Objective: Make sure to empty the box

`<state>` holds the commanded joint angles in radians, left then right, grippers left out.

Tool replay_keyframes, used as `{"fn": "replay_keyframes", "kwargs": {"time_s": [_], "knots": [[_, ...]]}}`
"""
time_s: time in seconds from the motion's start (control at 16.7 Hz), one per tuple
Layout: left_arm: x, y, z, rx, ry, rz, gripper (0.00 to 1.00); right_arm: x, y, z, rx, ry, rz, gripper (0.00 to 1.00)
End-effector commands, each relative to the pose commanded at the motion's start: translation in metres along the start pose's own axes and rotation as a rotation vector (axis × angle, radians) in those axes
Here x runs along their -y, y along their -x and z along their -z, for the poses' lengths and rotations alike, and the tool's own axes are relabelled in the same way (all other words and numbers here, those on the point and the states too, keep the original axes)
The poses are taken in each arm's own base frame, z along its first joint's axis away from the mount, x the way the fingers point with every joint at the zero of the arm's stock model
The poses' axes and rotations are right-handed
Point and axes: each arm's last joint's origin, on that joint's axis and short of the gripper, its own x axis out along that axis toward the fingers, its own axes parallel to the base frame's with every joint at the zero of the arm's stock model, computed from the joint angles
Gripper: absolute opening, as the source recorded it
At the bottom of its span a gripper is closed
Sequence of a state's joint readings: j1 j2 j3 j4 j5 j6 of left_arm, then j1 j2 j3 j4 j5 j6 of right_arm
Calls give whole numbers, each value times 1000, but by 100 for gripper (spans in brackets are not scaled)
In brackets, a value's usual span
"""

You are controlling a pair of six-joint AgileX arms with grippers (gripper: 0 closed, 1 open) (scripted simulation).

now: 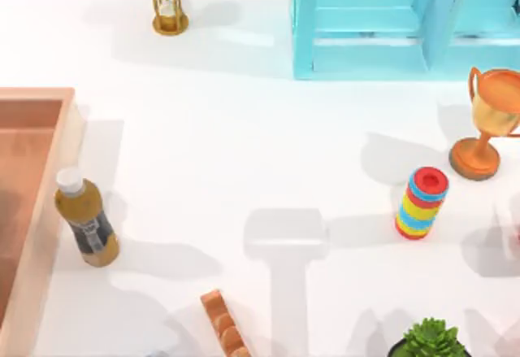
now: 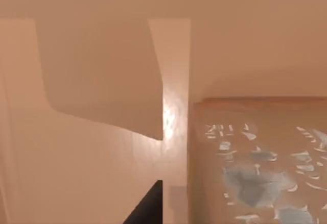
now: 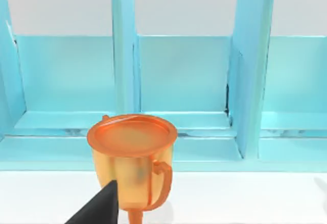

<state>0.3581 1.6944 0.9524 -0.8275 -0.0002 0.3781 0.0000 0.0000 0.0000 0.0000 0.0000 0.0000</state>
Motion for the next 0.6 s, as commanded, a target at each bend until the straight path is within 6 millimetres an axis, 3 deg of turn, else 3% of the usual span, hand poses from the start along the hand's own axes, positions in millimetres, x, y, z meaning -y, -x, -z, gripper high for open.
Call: {"fn": "replay_keyframes", "kwargs": {"time_s": [0.42, 0.6], "knots": [[0, 0, 0, 0, 0, 0, 2, 0, 0, 0, 0, 0, 0, 100], [0, 0, 0, 0, 0, 0, 0, 0, 0, 0, 0, 0, 0, 100]]}}
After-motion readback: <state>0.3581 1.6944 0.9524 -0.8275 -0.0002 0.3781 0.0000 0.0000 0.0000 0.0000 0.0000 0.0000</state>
